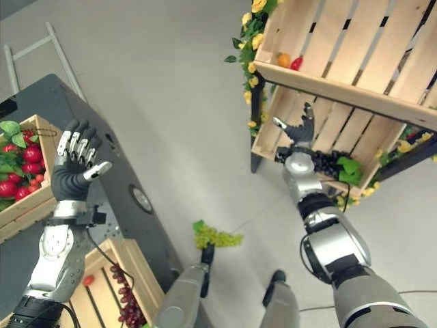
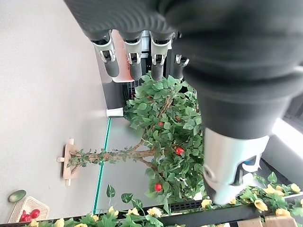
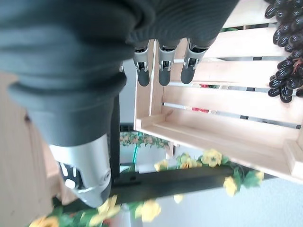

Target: Pick up the fruits from the basket on one side to the basket on the other side

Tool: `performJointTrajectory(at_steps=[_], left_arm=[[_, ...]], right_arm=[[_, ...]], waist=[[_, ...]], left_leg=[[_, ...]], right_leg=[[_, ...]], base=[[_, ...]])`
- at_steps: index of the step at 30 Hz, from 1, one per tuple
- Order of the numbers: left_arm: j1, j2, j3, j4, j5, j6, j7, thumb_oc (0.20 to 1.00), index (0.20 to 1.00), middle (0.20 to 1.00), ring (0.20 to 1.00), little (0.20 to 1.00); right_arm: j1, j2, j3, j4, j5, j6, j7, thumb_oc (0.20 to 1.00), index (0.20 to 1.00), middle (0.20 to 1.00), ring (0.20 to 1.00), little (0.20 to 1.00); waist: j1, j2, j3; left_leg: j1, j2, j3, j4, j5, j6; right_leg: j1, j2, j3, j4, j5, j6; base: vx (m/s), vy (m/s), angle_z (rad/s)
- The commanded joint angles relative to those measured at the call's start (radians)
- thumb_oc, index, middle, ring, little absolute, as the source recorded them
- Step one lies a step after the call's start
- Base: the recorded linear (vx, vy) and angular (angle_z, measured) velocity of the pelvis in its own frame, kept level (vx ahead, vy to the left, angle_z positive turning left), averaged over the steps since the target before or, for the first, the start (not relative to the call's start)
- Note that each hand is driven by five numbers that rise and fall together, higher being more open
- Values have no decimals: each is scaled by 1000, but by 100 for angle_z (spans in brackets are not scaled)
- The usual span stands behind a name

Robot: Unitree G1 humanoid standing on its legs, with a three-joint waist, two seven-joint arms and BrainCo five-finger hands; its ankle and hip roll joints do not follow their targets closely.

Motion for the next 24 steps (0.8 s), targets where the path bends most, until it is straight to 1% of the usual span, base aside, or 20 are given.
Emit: performJointTrajectory(at_steps=[1,3,4,6,7,8,9,19,20,22,23,24], left_arm=[[6,41,65,-91,-20,-75,-17,1000,1000,1000,1000,1000],[9,40,71,-85,-17,-78,-30,1000,1000,1000,1000,1000],[9,40,71,-85,-17,-78,-30,1000,1000,1000,1000,1000],[11,40,74,-80,-16,-79,-41,1000,1000,1000,1000,1000],[13,40,77,-82,-17,-78,-50,1000,1000,1000,1000,1000],[15,40,78,-81,-15,-78,-52,1000,1000,1000,1000,1000],[16,41,82,-79,-11,-75,-59,1000,1000,1000,1000,1000],[46,25,119,-80,13,-71,-83,1000,1000,1000,1000,1000],[52,18,128,-78,15,-71,-91,1000,1000,1000,1000,1000],[55,16,132,-78,16,-71,-94,1000,1000,1000,1000,1000],[55,10,133,-75,20,-67,-98,1000,1000,1000,1000,1000],[55,9,132,-76,20,-67,-98,1000,1000,1000,1000,1000]], right_arm=[[0,-31,48,-106,-78,-38,49,1000,1000,1000,1000,1000],[39,-59,69,-182,-110,-46,89,1000,1000,1000,1000,1000],[39,-59,69,-182,-110,-46,89,1000,1000,1000,1000,1000],[62,-83,91,-231,-130,-46,126,1000,1000,1000,1000,1000],[80,-98,104,-268,-136,-45,151,1000,1000,1000,1000,1000],[95,-105,103,-287,-137,-47,153,1000,1000,1000,1000,1000],[124,-122,109,-333,-145,-47,184,1000,1000,1000,1000,1000],[259,-159,81,-509,-131,-64,277,1000,1000,1000,1000,1000],[292,-174,68,-550,-125,-71,299,1000,1000,1000,1000,1000],[305,-183,62,-571,-118,-73,315,1000,1000,1000,1000,1000],[328,-199,52,-621,-113,-77,333,1000,1000,1000,1000,1000],[331,-201,50,-624,-113,-75,333,1000,1000,1000,1000,1000]], waist=[[-17,-37,-22],[-21,-42,-29],[-21,-42,-29],[-26,-46,-39],[-29,-49,-43],[-31,-50,-43],[-36,-56,-53],[-52,-73,-86],[-56,-77,-96],[-57,-79,-102],[-60,-83,-114],[-60,-83,-113]], left_leg=[[9,-90,3,23,-68,73],[16,-88,4,29,-72,74],[16,-88,4,29,-72,74],[19,-88,6,31,-71,74],[25,-86,8,37,-76,74],[32,-85,9,41,-84,73],[42,-83,12,41,-84,73],[99,-76,29,45,-102,72],[114,-72,29,41,-105,71],[121,-70,31,39,-105,71],[137,-67,32,32,-105,69],[139,-67,32,31,-105,69]], right_leg=[[21,104,-33,-136,103,-73],[32,101,-31,-138,105,-70],[32,101,-31,-138,105,-70],[37,101,-31,-143,110,-68],[44,100,-29,-142,109,-68],[50,100,-28,-139,102,-67],[62,100,-28,-147,108,-65],[123,107,-16,-173,112,-51],[134,108,-16,-177,111,-49],[142,109,-17,-179,111,-48],[157,110,-21,-185,111,-46],[159,110,-21,-187,111,-46]], base=[[15,10,-8],[11,14,-6],[0,0,0],[0,0,0],[0,0,0],[41,8,-1],[31,5,-2],[44,0,-6],[57,-9,-2],[62,-8,-3],[58,-7,-4],[62,-13,-3]])
